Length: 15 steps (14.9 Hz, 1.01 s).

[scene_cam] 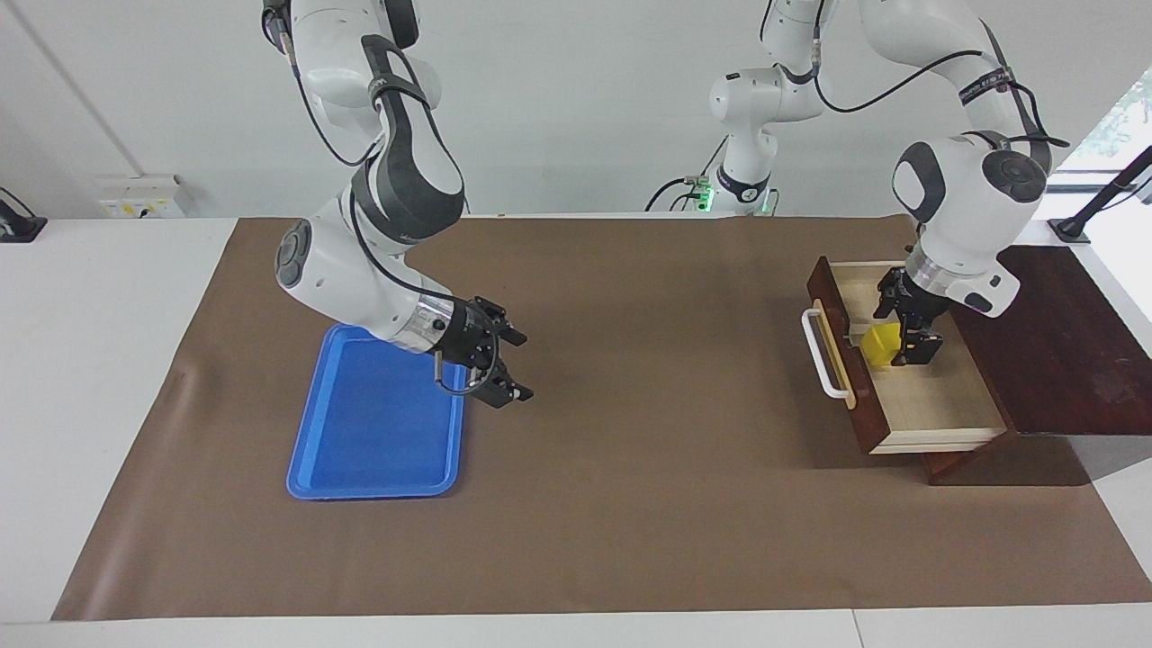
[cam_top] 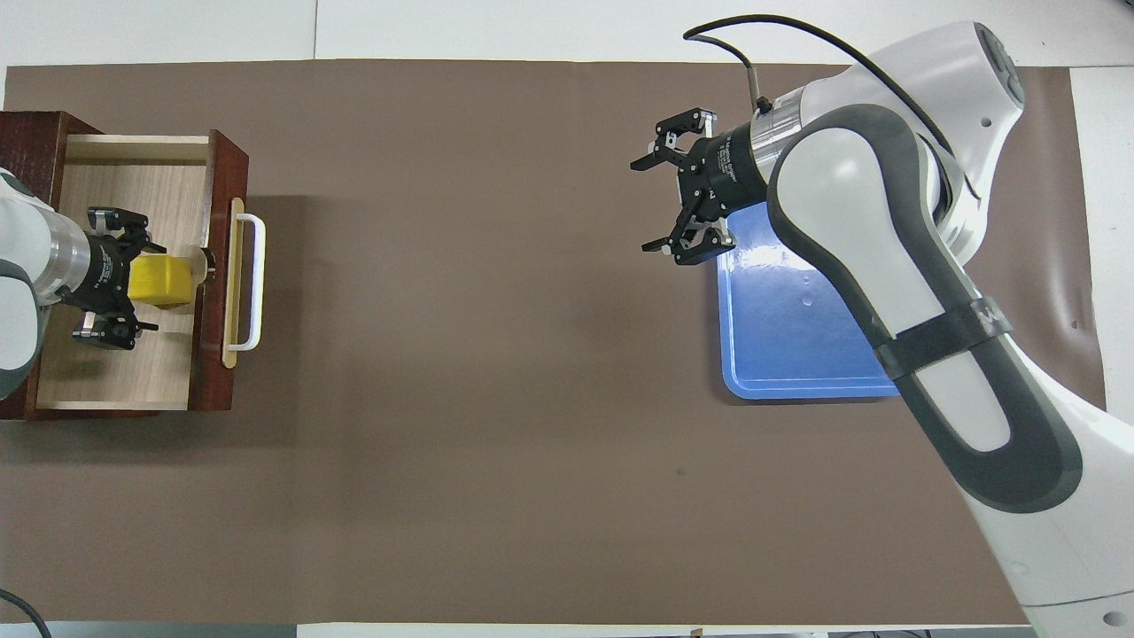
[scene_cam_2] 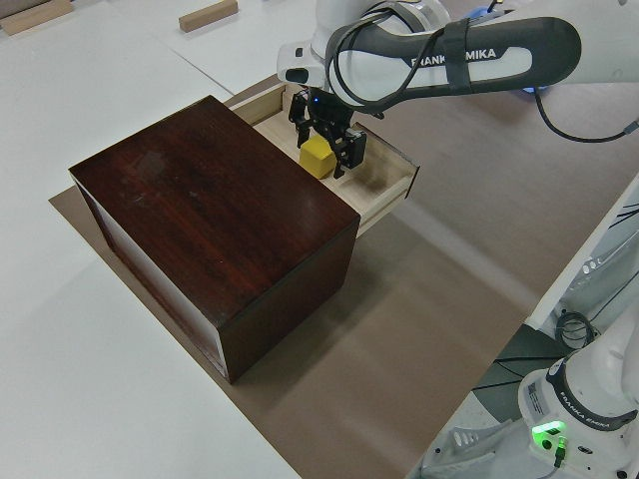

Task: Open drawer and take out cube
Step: 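Release the handle and grasp the yellow cube with the left gripper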

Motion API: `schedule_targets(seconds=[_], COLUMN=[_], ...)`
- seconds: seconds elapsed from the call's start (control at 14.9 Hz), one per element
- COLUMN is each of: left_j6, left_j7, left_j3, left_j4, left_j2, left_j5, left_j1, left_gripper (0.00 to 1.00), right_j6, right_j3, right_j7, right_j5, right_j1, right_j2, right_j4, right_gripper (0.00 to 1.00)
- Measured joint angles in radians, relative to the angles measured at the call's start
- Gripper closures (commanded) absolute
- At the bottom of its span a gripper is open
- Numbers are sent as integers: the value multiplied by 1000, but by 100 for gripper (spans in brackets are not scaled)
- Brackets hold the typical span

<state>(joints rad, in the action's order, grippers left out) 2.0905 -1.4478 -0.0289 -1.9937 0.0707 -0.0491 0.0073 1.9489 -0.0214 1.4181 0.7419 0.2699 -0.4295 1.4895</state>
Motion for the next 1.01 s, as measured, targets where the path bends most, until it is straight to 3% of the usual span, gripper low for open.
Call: schedule_targets(seconds=[0.07, 0.13, 0.54, 1.01], left_j6=[1, 3, 20, -231], left_j7=[-15, -32, -48, -147], left_j3=[0, 0, 0, 16], left_j4=[-4, -4, 22, 349], left_j2=[-4, -6, -6, 85], left_j5=[0, 0, 0, 15], left_j1=[0, 1, 11, -73], left_gripper=[86, 100, 100, 100], right_j6=[7, 13, 15, 15], right_j3=[0, 0, -1, -4], right_j7=[0, 1, 1, 1], right_j5=[0, 0, 0, 0], right_j1=[7, 11, 11, -2], right_j2=[-1, -2, -2, -2], right_j4=[0, 0, 0, 0], right_gripper=[2, 2, 2, 2])
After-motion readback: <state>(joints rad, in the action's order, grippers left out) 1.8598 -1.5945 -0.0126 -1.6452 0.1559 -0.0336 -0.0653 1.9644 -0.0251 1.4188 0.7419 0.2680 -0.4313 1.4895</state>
